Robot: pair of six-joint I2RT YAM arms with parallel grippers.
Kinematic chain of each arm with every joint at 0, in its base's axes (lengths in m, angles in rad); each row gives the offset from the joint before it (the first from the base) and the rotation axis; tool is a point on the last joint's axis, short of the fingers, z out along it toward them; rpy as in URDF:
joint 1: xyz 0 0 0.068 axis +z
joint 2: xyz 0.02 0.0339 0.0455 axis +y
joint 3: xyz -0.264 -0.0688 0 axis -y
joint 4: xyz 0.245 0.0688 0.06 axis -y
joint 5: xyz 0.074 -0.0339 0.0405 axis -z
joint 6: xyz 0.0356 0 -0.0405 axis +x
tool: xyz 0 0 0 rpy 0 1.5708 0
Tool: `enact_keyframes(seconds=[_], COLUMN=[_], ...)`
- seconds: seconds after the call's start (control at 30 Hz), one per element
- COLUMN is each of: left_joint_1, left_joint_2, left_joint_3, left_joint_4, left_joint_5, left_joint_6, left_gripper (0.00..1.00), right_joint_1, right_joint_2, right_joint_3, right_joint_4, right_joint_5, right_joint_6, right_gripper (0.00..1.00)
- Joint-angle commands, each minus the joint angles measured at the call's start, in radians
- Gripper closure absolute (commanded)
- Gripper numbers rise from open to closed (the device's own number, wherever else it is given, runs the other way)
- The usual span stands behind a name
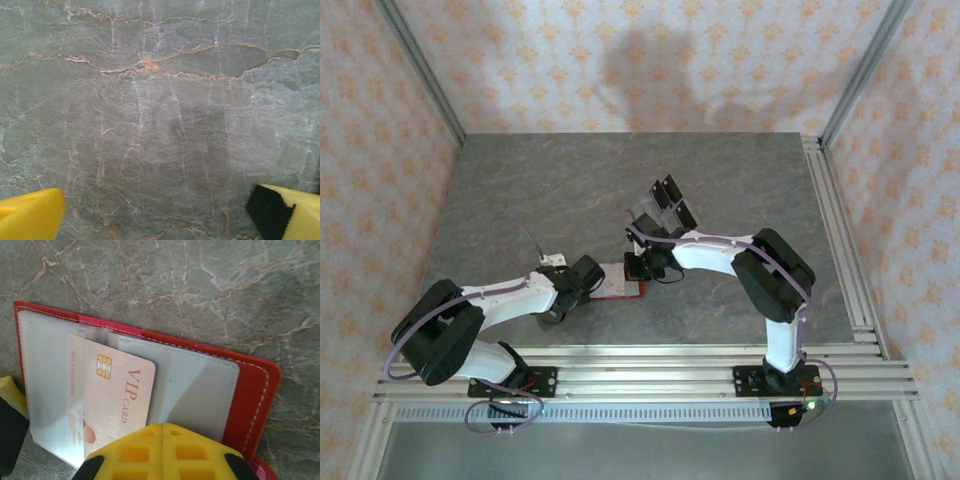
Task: Put the credit cards into the card holder
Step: Insert the credit card into the card slot.
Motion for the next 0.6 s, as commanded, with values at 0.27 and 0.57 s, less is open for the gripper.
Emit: enact_keyframes(seconds=[0.27, 0.57], left_joint_1=[0.0, 0.0], left_joint_2=[0.031, 0.032], left_joint_3=[-0.031, -0.035], left_joint_4=[0.11, 0.116], left_joint_5=[0.062, 0.068], left_joint_6=[0.015, 0.015], left_gripper=[0.0, 0.0], right_joint_1=[0.02, 0.042], right_joint_2=[0.055, 0.09], right_joint_3=[0.076, 0.126], right_joint_4=[-0.029, -0.035], right_joint_5=[-0.018, -0.036], right_joint_6=[-0.011, -0.003], right_gripper=[0.99, 1.0])
